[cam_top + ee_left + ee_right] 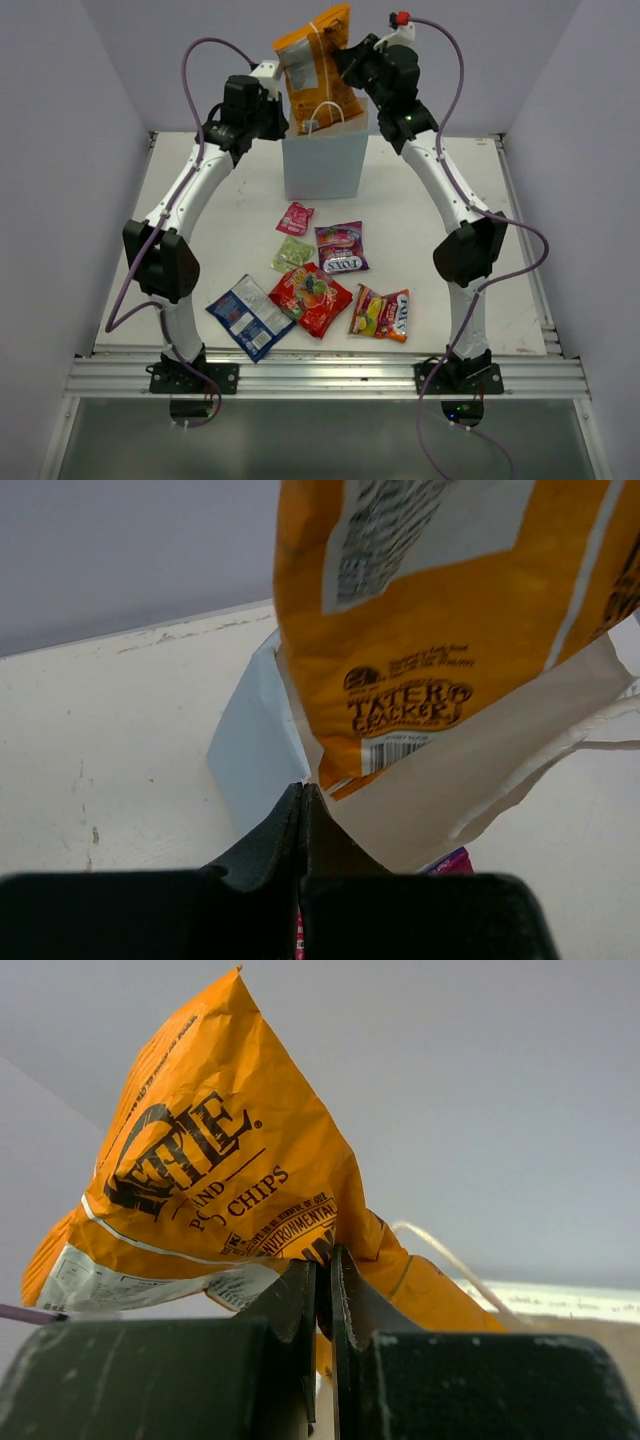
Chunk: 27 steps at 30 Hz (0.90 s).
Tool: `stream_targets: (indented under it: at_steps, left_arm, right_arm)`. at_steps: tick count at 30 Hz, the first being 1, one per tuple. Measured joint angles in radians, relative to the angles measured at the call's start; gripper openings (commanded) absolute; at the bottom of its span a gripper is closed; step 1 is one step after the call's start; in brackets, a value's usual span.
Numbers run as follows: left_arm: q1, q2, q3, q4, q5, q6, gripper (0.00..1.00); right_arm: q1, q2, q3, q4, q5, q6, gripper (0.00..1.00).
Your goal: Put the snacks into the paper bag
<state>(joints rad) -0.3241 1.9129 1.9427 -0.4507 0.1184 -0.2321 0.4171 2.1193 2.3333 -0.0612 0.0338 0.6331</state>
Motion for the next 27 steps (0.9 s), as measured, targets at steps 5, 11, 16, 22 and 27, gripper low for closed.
stream_targets:
  at_steps: [5, 11, 16, 22, 27]
  left_arm:
    - [0.000, 0.000, 0.000, 0.000, -0.016, -0.010, 0.00]
    - [0.000, 0.004, 0.000, 0.000, -0.037, -0.013, 0.00]
    - [0.000, 0.018, 0.003, 0.000, -0.050, -0.016, 0.00]
    - [0.000, 0.025, 0.003, 0.000, -0.071, -0.017, 0.00]
    - [0.000, 0.025, 0.003, 0.000, -0.085, -0.018, 0.00]
  right_arm:
    - [0.015, -0.020, -0.153, 0.002, -0.001, -0.012, 0.00]
    - [0.016, -0.054, -0.274, -0.006, -0.009, -0.047, 0.64]
    - [0.014, -0.130, -0.270, -0.061, -0.037, -0.138, 0.70]
    - [0.015, -0.384, -0.343, -0.170, -0.056, -0.307, 0.77]
    - [0.036, -0.661, -0.593, -0.261, -0.106, -0.445, 0.78]
